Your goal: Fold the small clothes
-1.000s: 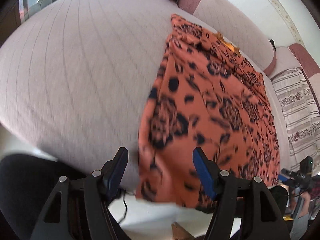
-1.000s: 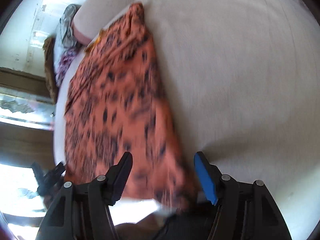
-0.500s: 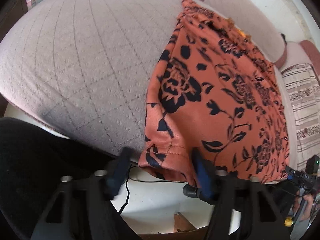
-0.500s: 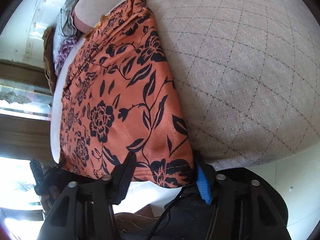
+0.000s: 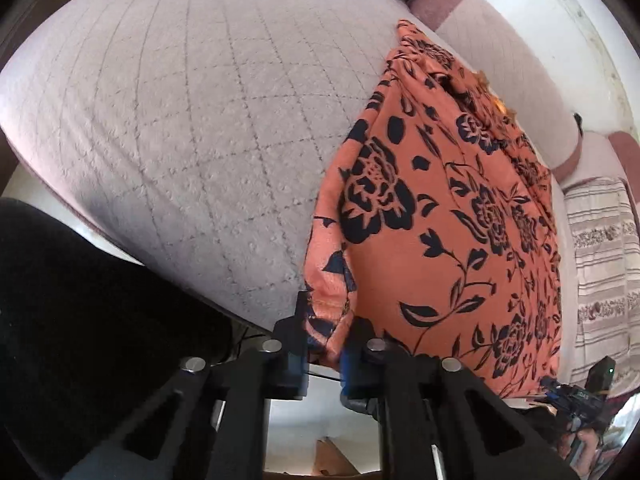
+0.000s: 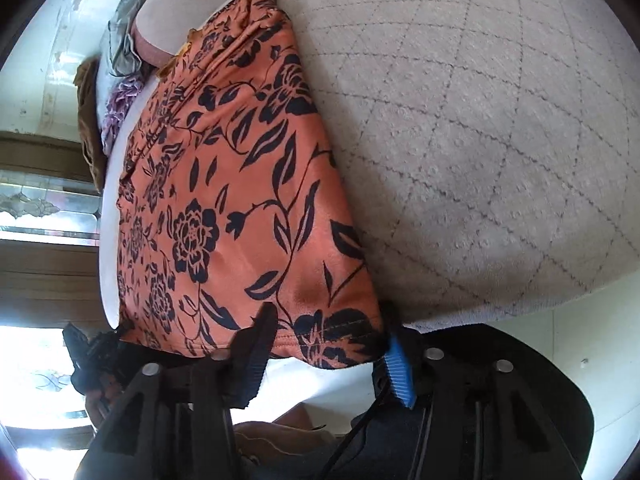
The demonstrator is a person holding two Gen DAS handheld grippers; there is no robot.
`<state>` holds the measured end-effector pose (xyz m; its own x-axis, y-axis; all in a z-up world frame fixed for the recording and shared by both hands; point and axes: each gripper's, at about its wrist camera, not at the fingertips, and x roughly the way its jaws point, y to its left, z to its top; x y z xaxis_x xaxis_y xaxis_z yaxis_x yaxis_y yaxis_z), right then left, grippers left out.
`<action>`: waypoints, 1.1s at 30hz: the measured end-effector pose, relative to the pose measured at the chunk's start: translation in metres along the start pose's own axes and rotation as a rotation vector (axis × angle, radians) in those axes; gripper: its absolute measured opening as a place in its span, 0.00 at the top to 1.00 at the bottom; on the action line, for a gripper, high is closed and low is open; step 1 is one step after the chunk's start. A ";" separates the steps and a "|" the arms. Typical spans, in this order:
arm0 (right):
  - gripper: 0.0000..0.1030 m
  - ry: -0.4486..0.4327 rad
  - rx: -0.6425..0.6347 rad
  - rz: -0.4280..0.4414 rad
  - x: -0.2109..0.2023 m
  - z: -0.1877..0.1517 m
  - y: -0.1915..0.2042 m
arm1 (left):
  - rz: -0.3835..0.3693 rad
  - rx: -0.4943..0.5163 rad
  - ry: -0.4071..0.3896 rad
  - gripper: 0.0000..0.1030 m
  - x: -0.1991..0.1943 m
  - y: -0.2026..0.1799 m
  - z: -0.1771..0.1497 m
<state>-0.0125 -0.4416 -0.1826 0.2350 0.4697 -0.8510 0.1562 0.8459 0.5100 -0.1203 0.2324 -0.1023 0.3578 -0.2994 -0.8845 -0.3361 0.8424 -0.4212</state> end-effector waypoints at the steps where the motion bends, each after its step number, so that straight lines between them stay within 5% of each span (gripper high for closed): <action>1: 0.91 0.001 -0.002 -0.016 -0.001 -0.002 -0.001 | -0.006 0.005 -0.019 0.92 -0.005 -0.003 0.000; 5: 0.91 -0.077 0.007 0.050 -0.026 -0.007 0.007 | -0.013 0.054 -0.123 0.92 -0.036 -0.021 0.002; 10: 0.87 -0.066 0.073 0.114 -0.008 0.002 -0.008 | 0.041 -0.020 0.044 0.85 0.009 0.001 0.003; 15: 0.87 -0.110 0.115 0.137 -0.007 0.002 -0.016 | 0.031 0.066 -0.039 0.91 -0.010 -0.007 0.004; 19: 0.91 -0.099 0.115 0.103 -0.008 0.003 -0.012 | 0.063 0.033 0.024 0.92 0.007 -0.005 0.009; 24: 0.91 -0.160 0.114 0.159 -0.033 0.006 -0.002 | 0.044 0.072 -0.112 0.92 -0.036 -0.027 0.016; 27: 0.91 -0.132 0.118 0.143 -0.024 0.019 -0.005 | 0.101 -0.028 0.057 0.92 0.009 -0.006 0.019; 28: 0.92 -0.080 0.152 0.129 -0.008 0.022 -0.014 | 0.097 -0.036 0.057 0.92 0.009 -0.005 0.020; 33: 0.92 -0.127 0.116 0.214 -0.029 0.058 0.009 | -0.001 0.148 -0.137 0.92 -0.043 -0.069 0.085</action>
<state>0.0378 -0.4625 -0.1457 0.3914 0.5930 -0.7036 0.1973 0.6928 0.6936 -0.0385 0.2255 -0.0180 0.4765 -0.2452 -0.8443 -0.2072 0.9020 -0.3789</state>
